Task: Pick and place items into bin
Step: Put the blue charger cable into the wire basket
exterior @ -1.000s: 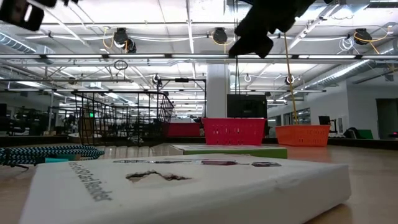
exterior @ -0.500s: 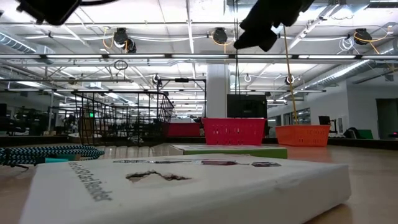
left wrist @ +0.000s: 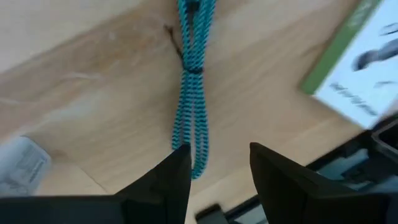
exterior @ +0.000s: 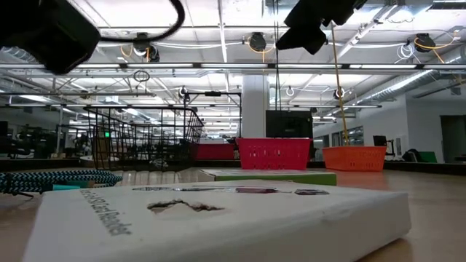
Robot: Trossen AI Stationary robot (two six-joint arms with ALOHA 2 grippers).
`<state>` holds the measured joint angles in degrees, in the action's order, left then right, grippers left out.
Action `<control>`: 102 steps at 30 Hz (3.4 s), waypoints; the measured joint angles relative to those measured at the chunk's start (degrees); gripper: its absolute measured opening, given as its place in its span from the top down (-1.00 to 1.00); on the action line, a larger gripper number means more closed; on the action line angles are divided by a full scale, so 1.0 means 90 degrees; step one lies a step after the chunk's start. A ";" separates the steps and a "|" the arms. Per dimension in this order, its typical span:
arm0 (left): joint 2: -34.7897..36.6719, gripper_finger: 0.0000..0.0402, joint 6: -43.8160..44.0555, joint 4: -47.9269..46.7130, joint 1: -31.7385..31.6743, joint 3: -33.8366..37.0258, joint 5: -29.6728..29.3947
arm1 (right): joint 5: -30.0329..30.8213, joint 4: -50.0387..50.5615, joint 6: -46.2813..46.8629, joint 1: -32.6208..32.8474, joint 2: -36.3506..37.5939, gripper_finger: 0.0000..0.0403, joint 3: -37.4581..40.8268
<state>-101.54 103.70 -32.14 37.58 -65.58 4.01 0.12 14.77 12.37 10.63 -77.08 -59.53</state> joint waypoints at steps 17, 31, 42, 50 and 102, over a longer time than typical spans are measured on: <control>0.0032 0.16 -0.0786 -0.0295 -0.0144 0.0080 -0.0503 | 0.0582 0.0013 -0.0005 -0.0019 0.0000 -0.07 0.0000; -0.0034 0.16 -0.0503 0.0425 -0.0174 0.0362 -0.0245 | 0.0653 0.0014 -0.0004 -0.0019 0.0000 -0.07 0.0000; -0.0579 0.16 -0.0294 0.0771 -0.0215 0.0344 0.0348 | 0.0651 -0.0040 0.0003 -0.0019 0.0000 -0.06 0.0000; -0.0583 0.60 -0.0616 0.0941 -0.0341 0.0367 0.0413 | 0.0651 -0.0093 0.0179 -0.0019 0.0000 -0.01 0.0000; 0.2109 0.84 -0.2682 0.2935 -0.2258 0.0362 -0.2261 | -0.1746 -0.3746 0.4924 -0.1379 -0.0796 -0.02 0.0002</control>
<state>-82.56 79.56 -5.73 17.26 -62.33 -16.34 -15.59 -18.94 56.69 -1.77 -84.24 -59.51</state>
